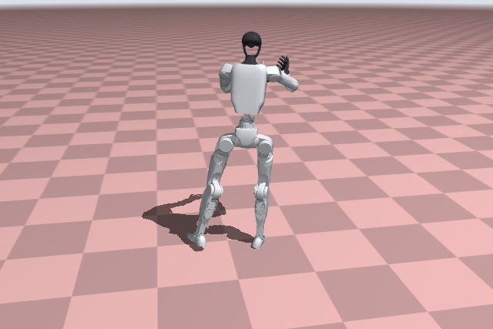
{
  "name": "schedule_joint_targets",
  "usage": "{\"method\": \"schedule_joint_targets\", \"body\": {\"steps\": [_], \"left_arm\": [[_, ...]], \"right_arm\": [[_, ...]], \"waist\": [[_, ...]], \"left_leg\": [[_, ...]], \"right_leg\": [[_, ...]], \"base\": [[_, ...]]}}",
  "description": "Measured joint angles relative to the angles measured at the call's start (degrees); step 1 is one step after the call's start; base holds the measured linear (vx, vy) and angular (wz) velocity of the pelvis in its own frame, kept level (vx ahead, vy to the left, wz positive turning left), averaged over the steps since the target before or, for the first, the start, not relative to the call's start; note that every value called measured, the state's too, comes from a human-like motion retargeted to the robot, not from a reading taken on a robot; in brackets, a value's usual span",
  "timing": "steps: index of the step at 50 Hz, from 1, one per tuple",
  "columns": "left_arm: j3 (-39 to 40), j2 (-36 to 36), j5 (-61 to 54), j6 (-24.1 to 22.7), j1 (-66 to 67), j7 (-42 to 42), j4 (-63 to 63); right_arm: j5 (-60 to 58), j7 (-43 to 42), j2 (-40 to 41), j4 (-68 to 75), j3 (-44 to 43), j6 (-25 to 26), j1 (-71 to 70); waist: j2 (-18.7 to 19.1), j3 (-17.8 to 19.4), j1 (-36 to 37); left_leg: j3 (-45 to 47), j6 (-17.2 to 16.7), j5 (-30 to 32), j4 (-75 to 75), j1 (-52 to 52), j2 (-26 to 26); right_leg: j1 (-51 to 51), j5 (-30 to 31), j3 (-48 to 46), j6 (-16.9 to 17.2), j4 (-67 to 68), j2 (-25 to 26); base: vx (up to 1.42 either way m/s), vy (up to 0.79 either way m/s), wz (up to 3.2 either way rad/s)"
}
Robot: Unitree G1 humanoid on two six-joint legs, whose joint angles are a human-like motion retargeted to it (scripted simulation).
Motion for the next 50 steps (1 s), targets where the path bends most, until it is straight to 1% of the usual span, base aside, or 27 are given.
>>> {"method": "schedule_joint_targets", "body": {"steps": [3, 7, 10, 15, 20, 24, 28, 30, 33, 35, 36, 37, 38, 40, 41, 42, 43, 44, 46, 47, 50], "left_arm": [[-1.01, -0.61, -0.99, -0.85, -3.94, -0.21, 1.06], [-1.51, -0.77, -1.25, -1.41, -7.58, -0.46, 1.96], [-1.20, -0.57, -0.44, -1.48, -8.63, -0.55, 1.88], [1.30, 0.26, 2.53, -0.75, -6.84, -0.72, -0.01], [3.96, 1.19, 5.73, 1.45, 0.71, -1.51, -2.27], [5.79, 1.99, 9.59, 4.47, 9.09, -2.62, -1.97], [7.54, 3.50, 13.97, 7.35, 18.04, -3.95, -0.62], [8.34, 5.11, 16.64, 8.42, 23.20, -5.67, -0.61], [9.76, 8.71, 16.83, 9.24, 29.18, -6.62, -2.06], [10.85, 12.07, 17.25, 9.49, 33.41, -7.84, -4.20], [11.49, 14.11, 17.05, 9.60, 35.40, -8.60, -5.63], [12.13, 16.23, 16.71, 9.73, 37.33, -9.40, -7.09], [12.78, 18.51, 16.08, 9.87, 39.15, -10.28, -8.63], [14.44, 23.35, 15.21, 9.90, 42.53, -11.47, -11.76], [15.51, 25.70, 14.53, 10.24, 44.08, -11.27, -13.22], [16.70, 28.12, 14.10, 10.33, 45.58, -11.33, -14.61], [18.10, 30.68, 14.17, 9.93, 46.96, -11.89, -15.87], [19.28, 33.03, 14.01, 9.90, 48.11, -12.32, -16.86], [21.52, 37.47, 13.12, 10.08, 49.89, -12.82, -18.46], [22.71, 39.67, 12.39, 10.09, 50.54, -13.00, -19.16], [25.78, 45.85, 9.05, 9.67, 51.46, -13.55, -20.72]], "right_arm": [[5.28, 2.35, -2.24, 1.93, 0.59, 0.00, -3.52], [6.72, 3.64, -4.44, 3.37, 1.99, 0.27, -7.79], [5.31, 3.95, -5.13, 3.28, 2.69, 0.63, -9.60], [-1.31, 2.22, -3.60, 1.14, 2.57, 0.39, -9.11], [-11.37, -1.34, 2.06, -1.49, 0.15, 0.63, -2.74], [-18.10, -2.06, 9.23, -2.78, -3.56, 2.15, 4.92], [-24.06, -2.34, 17.22, -3.04, -7.17, 3.67, 12.91], [-27.08, -2.57, 21.15, -2.91, -8.47, 4.28, 17.13], [-31.44, -4.62, 25.86, -2.81, -8.40, 4.53, 21.52], [-39.71, -7.56, 27.78, -3.04, -7.17, 5.55, 23.88], [-40.97, -8.29, 28.96, -3.56, -6.75, 5.69, 25.18], [-40.42, -8.29, 30.24, -4.21, -6.47, 5.60, 26.57], [-36.25, -6.82, 31.73, -5.13, -6.46, 5.03, 28.11], [-35.43, -7.00, 33.91, -6.38, -5.72, 4.55, 30.08], [-36.38, -9.30, 34.70, -6.94, -4.95, 6.04, 30.62], [-41.65, -11.72, 34.89, -7.55, -3.70, 7.64, 30.57], [-55.57, -14.33, 33.83, -8.24, -1.48, 9.46, 29.34], [-61.95, -14.82, 33.55, -8.96, -0.24, 10.90, 28.74], [-65.70, -14.22, 34.06, -10.49, 1.16, 12.73, 27.83], [-64.57, -13.39, 34.73, -11.32, 1.54, 12.74, 27.30], [-46.48, -7.91, 38.62, -13.75, 1.11, 8.22, 26.14]], "waist": [[-0.21, -1.36, -0.63], [-0.05, -1.98, -1.20], [0.41, -1.65, -1.36], [1.26, 1.18, -2.27], [1.80, 4.06, -2.71], [1.78, 5.81, -1.82], [1.26, 6.90, 0.82], [0.61, 6.48, 2.72], [0.26, 7.27, 6.18], [0.00, 7.26, 8.68], [-0.06, 7.17, 9.89], [-0.09, 7.05, 11.09], [-0.08, 6.90, 12.24], [0.02, 6.56, 14.52], [0.12, 6.33, 15.56], [0.24, 6.09, 16.56], [0.41, 5.83, 17.52], [0.63, 5.52, 18.42], [1.18, 4.96, 20.02], [1.52, 4.72, 20.75], [2.91, 3.70, 23.01]], "left_leg": [[-0.62, -0.07, 0.88, 0.41, 0.06, -0.29], [-1.61, 0.01, 0.97, 0.68, 0.31, -0.70], [-1.92, 0.18, 0.21, 0.80, 0.54, -0.79], [-1.35, 0.80, -2.36, 0.57, 1.11, -1.33], [0.75, 1.59, -5.86, -0.74, 1.57, -2.51], [2.05, 2.00, -8.32, -2.11, 1.55, -3.84], [2.21, 2.18, -9.84, -2.95, 0.84, -5.10], [1.95, 2.21, -11.89, 0.16, -1.48, -5.09], [1.10, 1.87, -10.54, -3.40, -0.80, -6.47], [0.49, 1.53, -10.53, -3.84, -1.24, -7.09], [0.11, 1.30, -10.54, -4.05, -1.42, -7.47], [-0.31, 1.07, -10.55, -4.26, -1.60, -7.87], [-0.79, 0.84, -10.57, -4.44, -1.76, -8.31], [-1.84, 0.40, -10.79, -4.55, -2.00, -9.29], [-2.47, 0.26, -10.94, -4.53, -2.08, -9.84], [-3.10, 0.14, -11.08, -4.51, -2.15, -10.38], [-3.74, 0.07, -11.20, -4.48, -2.20, -10.86], [-4.46, 0.14, -11.36, -4.41, -2.19, -11.46], [-6.03, 0.46, -11.68, -4.21, -2.04, -12.72], [-6.81, 0.59, -11.78, -4.11, -2.00, -13.16], [-8.76, 0.66, -11.82, -3.69, -2.29, -13.31]], "right_leg": [[0.48, -0.20, 0.22, 0.00, -0.08, -0.45], [0.92, -0.40, 0.53, 0.00, -0.09, -0.98], [0.95, -0.32, 0.86, 0.00, -0.05, -1.12], [0.37, -0.66, 0.88, 0.00, 1.42, -1.75], [-0.86, -0.88, 0.65, 0.00, 2.83, -2.79], [-1.66, -0.73, 0.27, 0.00, 3.03, -3.88], [-1.93, -0.01, -0.27, 0.00, 1.86, -4.95], [-2.72, -0.03, -0.75, 0.00, 2.05, -5.86], [-1.49, 1.48, -1.51, 0.00, -0.99, -6.13], [-1.07, 2.01, -2.22, 0.00, -2.05, -6.65], [-0.82, 2.23, -2.66, 0.00, -2.44, -7.01], [-0.56, 2.45, -3.12, 0.00, -2.79, -7.40], [-0.26, 2.65, -3.64, 0.00, -3.03, -7.86], [0.39, 3.00, -4.74, 0.00, -3.17, -9.00], [0.71, 3.13, -5.31, 0.00, -2.95, -9.70], [1.00, 3.27, -5.87, 0.00, -2.66, -10.39], [1.21, 3.40, -6.42, 0.00, -2.20, -11.06], [1.50, 3.55, -6.94, 0.00, -1.63, -11.87], [2.13, 3.81, -7.96, -0.05, -0.15, -13.64], [2.33, 3.95, -8.42, -0.25, 0.69, -14.33], [2.32, 4.68, -9.45, -1.76, 3.02, -15.07]], "base": [[0.10, -0.02, -0.02], [0.05, 0.01, -0.02], [0.00, 0.02, -0.02], [-0.02, 0.08, 0.02], [-0.06, 0.14, 0.09], [-0.07, 0.18, 0.16], [-0.07, 0.20, 0.19], [-0.06, 0.21, 0.24], [-0.05, 0.21, 0.27], [-0.02, 0.23, 0.35], [0.00, 0.24, 0.42], [0.01, 0.25, 0.49], [0.03, 0.26, 0.54], [0.05, 0.27, 0.60], [0.06, 0.27, 0.65], [0.07, 0.27, 0.67], [0.08, 0.26, 0.68], [0.09, 0.26, 0.71], [0.10, 0.25, 0.76], [0.09, 0.20, 0.72], [0.07, 0.13, 0.58]]}}
